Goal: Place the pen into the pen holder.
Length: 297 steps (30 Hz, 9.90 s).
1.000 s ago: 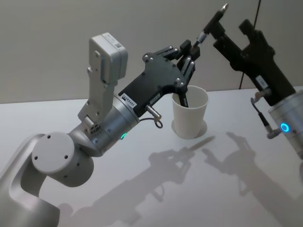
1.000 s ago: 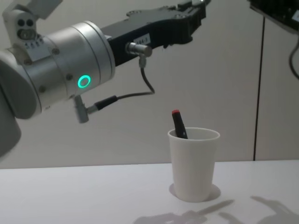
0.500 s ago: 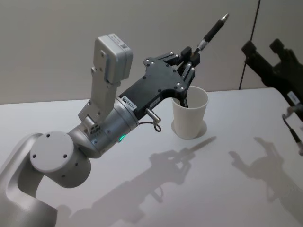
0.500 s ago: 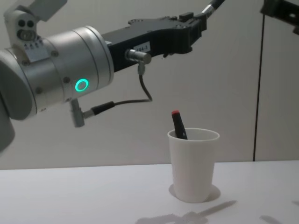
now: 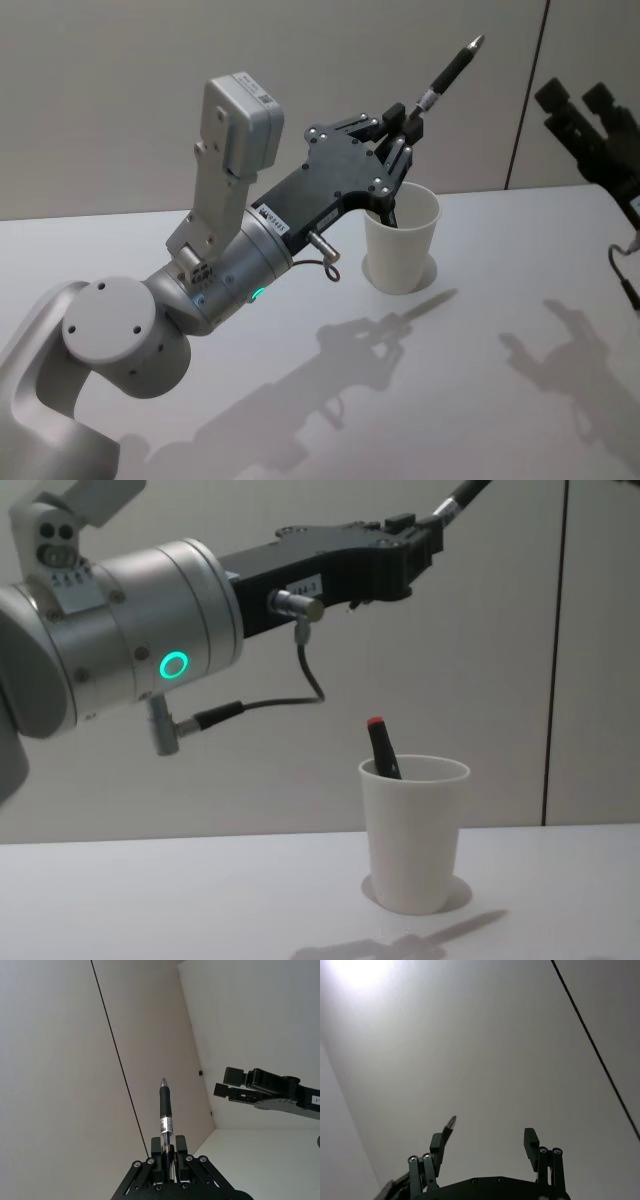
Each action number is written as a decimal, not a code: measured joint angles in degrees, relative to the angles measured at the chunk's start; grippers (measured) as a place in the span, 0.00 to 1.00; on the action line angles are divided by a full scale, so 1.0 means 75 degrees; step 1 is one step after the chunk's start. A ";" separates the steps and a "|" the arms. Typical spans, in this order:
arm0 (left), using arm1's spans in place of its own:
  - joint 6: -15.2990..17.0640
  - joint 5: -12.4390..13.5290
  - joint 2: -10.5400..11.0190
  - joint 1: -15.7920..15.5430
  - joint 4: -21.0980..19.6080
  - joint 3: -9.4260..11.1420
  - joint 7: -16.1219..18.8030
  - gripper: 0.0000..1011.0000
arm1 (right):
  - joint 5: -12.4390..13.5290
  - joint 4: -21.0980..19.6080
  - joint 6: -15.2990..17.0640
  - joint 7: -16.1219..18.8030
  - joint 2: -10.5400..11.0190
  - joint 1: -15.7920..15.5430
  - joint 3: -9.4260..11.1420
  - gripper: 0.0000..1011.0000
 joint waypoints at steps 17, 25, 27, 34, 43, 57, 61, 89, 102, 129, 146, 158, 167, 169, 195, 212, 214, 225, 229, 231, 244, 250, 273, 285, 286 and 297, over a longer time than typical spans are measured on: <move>0.0042 0.0011 0.0010 0.0003 -0.0012 0.0000 -0.0007 0.16 | 0.1009 0.0394 0.0634 0.0592 -0.0689 0.0470 -0.0484 0.99; 0.0048 0.0012 0.0011 0.0003 -0.0013 0.0000 -0.0007 0.16 | 0.1105 0.0749 0.0889 0.0693 -0.0984 0.0764 -0.0703 0.99; 0.0050 0.0012 0.0011 0.0003 -0.0013 0.0000 -0.0007 0.16 | 0.1113 0.0850 0.0941 0.0695 -0.1057 0.0840 -0.0755 0.99; 0.0055 0.0012 0.0011 0.0002 -0.0013 0.0000 -0.0006 0.16 | 0.1093 0.1166 0.1031 0.0674 -0.1227 0.1065 -0.0877 0.99; 0.0055 0.0011 0.0011 0.0002 -0.0013 0.0000 -0.0006 0.16 | 0.1016 0.1467 0.1077 0.0705 -0.1387 0.1323 -0.0988 0.99; 0.0054 0.0011 0.0011 0.0003 -0.0013 0.0000 -0.0005 0.16 | 0.1023 0.1705 0.1072 0.0849 -0.1499 0.1597 -0.1078 0.99; 0.0054 0.0011 0.0011 0.0002 -0.0013 0.0000 -0.0005 0.16 | 0.1082 0.1702 0.1065 0.0891 -0.1475 0.1607 -0.1074 0.99; 0.0054 0.0011 0.0011 0.0003 -0.0013 0.0000 -0.0005 0.16 | 0.1787 0.1536 0.1078 0.0993 -0.1049 0.1461 -0.0896 0.99; 0.0054 0.0011 0.0011 0.0002 -0.0012 0.0000 -0.0005 0.16 | 0.1888 0.1665 0.1095 0.0946 -0.0963 0.1531 -0.0877 0.99; 0.0054 0.0011 0.0011 0.0002 -0.0012 0.0000 -0.0005 0.16 | 0.2149 0.1779 0.1153 0.1112 -0.0933 0.1632 -0.0996 0.99; 0.0054 0.0011 0.0011 0.0002 -0.0012 0.0000 -0.0005 0.16 | 0.2126 0.1918 0.1129 0.1115 -0.0983 0.1751 -0.1118 0.99; 0.0054 0.0011 0.0011 0.0002 -0.0012 0.0000 -0.0005 0.16 | 0.2154 0.2001 0.1121 0.1162 -0.1007 0.1834 -0.1183 0.99; 0.0053 0.0011 0.0011 0.0002 -0.0013 0.0000 -0.0005 0.16 | 0.2197 0.2044 0.1127 0.1213 -0.1016 0.1883 -0.1226 0.99; 0.0054 0.0011 0.0011 0.0002 -0.0012 0.0000 -0.0005 0.16 | 0.2203 0.2049 0.1128 0.1219 -0.1017 0.1889 -0.1231 0.99; 0.0054 0.0011 0.0011 0.0002 -0.0012 0.0000 -0.0005 0.16 | 0.2233 0.2080 0.1138 0.1254 -0.1023 0.1923 -0.1267 0.36; 0.0054 0.0012 0.0011 0.0002 -0.0012 0.0000 -0.0005 0.16 | 0.2236 0.2079 0.1138 0.1260 -0.1025 0.1929 -0.1268 0.13; 0.0054 0.0012 0.0011 0.0002 -0.0012 0.0000 -0.0004 0.16 | 0.2236 0.2080 0.1138 0.1259 -0.1024 0.1928 -0.1267 0.13; 0.0054 0.0011 0.0011 0.0002 -0.0012 0.0000 -0.0005 0.16 | 0.2236 0.2079 0.1138 0.1259 -0.1023 0.1928 -0.1267 0.13; 0.0054 0.0011 0.0011 0.0002 -0.0012 0.0000 -0.0005 0.16 | 0.2235 0.2080 0.1138 0.1259 -0.1023 0.1927 -0.1267 0.13; 0.0051 0.0009 0.0011 0.0002 -0.0015 0.0000 -0.0006 0.18 | 0.2233 0.2081 0.1138 0.1246 -0.1020 0.1927 -0.1266 0.13; 0.0051 0.0008 0.0011 0.0002 -0.0015 0.0000 -0.0006 0.60 | 0.2233 0.2081 0.1137 0.1247 -0.1022 0.1927 -0.1267 0.13; 0.0052 0.0009 0.0011 0.0002 -0.0013 0.0000 -0.0006 0.75 | 0.2233 0.2080 0.1137 0.1248 -0.1022 0.1928 -0.1269 0.13; 0.0054 0.0012 0.0011 0.0002 -0.0012 0.0000 -0.0005 0.99 | 0.0951 0.1723 0.0695 0.0411 -0.0676 0.2081 -0.1066 0.13; 0.0054 0.0011 0.0011 0.0002 -0.0012 0.0000 -0.0005 0.99 | 0.0013 0.1406 0.0479 -0.0294 -0.0257 0.2154 -0.0774 0.13; 0.0054 0.0012 0.0011 0.0002 -0.0012 0.0000 -0.0005 0.99 | -0.0115 0.1373 0.0472 -0.0375 -0.0204 0.2159 -0.0740 0.13; 0.0054 0.0011 0.0011 0.0002 -0.0012 0.0000 -0.0005 0.99 | -0.1181 0.1256 0.0546 -0.0711 0.0081 0.2224 -0.0634 0.13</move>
